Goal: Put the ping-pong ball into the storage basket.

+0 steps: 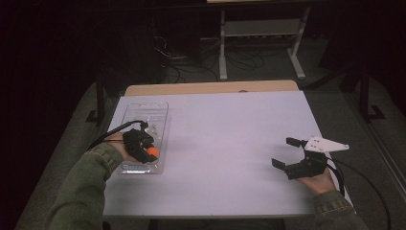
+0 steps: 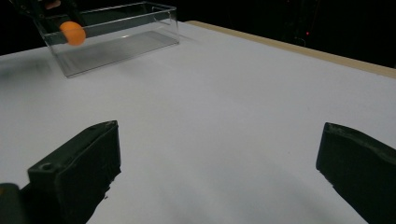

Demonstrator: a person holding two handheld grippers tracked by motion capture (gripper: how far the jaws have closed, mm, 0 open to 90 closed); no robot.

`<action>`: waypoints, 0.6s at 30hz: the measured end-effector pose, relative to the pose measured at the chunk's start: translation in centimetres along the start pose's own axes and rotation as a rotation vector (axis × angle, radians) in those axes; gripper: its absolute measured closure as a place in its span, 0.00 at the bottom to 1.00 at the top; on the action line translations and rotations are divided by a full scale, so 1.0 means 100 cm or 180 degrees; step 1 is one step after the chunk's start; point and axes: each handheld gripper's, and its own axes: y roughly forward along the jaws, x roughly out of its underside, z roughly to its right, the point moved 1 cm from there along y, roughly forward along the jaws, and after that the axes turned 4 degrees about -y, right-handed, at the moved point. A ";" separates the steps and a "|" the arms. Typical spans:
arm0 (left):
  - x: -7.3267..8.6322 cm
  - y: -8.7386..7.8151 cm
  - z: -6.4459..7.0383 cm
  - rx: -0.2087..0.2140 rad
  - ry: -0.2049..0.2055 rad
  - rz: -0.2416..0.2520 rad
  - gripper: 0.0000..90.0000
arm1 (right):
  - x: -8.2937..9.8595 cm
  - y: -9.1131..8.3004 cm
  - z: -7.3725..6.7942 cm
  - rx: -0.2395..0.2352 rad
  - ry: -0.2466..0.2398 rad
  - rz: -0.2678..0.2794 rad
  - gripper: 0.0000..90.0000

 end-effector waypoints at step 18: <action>-0.001 0.015 -0.001 -0.0042 0.0022 -0.0115 0.56 | 0.000 0.000 0.000 -0.0001 -0.0005 -0.0002 0.00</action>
